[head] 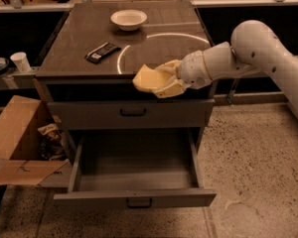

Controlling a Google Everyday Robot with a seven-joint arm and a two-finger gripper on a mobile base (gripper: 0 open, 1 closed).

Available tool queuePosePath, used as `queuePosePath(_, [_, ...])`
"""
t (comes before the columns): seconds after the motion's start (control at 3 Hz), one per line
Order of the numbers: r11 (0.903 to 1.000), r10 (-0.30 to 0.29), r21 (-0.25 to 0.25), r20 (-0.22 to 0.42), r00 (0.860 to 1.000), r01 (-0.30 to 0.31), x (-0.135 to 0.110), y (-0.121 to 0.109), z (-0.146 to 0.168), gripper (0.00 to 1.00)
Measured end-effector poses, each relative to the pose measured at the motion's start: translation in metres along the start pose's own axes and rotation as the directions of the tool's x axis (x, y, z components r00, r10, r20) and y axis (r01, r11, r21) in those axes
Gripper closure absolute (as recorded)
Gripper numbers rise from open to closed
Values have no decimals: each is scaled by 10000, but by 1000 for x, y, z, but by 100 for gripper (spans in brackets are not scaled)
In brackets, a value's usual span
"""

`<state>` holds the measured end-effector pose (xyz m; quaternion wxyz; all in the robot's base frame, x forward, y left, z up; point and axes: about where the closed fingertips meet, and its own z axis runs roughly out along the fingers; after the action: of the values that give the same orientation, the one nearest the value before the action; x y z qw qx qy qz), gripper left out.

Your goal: Place sponge into middle drawer

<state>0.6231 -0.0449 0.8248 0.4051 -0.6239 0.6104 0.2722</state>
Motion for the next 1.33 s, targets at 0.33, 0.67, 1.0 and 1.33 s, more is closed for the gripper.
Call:
queuePosePath(0.33, [10000, 0, 0, 0, 10000, 0, 0, 0, 0, 100])
queuePosePath(0.67, [9989, -356, -313, -182, 9992, 350, 17, 12, 9, 100])
queuePosePath(1.0, [9970, -701, -354, -450, 9965, 686, 52, 40, 15, 100])
queuePosePath(1.33, [9992, -272, -325, -1123, 9933, 237, 116, 82, 24, 100])
